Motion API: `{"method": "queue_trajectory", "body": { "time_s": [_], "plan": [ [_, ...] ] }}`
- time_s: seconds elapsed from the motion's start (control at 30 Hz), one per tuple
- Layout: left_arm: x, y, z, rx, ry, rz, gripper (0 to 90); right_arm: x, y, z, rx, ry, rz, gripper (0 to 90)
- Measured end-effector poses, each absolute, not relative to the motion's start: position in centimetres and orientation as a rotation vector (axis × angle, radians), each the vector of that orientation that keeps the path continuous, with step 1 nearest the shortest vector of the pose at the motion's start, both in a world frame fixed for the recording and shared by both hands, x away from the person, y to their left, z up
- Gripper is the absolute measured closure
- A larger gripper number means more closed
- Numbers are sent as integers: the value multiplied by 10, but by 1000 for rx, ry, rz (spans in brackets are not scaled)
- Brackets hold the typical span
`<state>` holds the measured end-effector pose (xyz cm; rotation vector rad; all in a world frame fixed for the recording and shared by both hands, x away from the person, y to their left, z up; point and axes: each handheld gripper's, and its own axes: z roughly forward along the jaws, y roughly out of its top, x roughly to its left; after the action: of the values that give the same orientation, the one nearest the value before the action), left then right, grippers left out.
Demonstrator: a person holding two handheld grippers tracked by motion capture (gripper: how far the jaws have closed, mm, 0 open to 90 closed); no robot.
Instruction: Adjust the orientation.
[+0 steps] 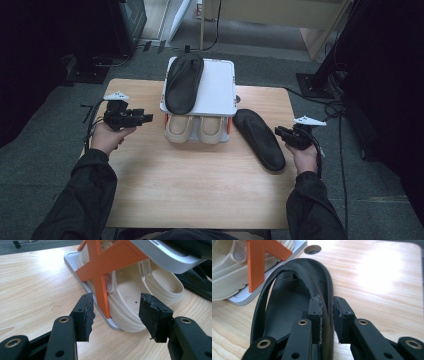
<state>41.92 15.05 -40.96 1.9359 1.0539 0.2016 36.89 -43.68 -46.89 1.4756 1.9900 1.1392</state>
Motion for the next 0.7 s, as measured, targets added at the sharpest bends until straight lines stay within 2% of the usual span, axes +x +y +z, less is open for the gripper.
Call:
{"method": "queue_trajectory", "body": {
  "time_s": [0.7],
  "plan": [
    [421, 151, -412, 1936, 1061, 191, 458, 368, -447, -496, 1573, 2060, 993, 766]
  ]
}}
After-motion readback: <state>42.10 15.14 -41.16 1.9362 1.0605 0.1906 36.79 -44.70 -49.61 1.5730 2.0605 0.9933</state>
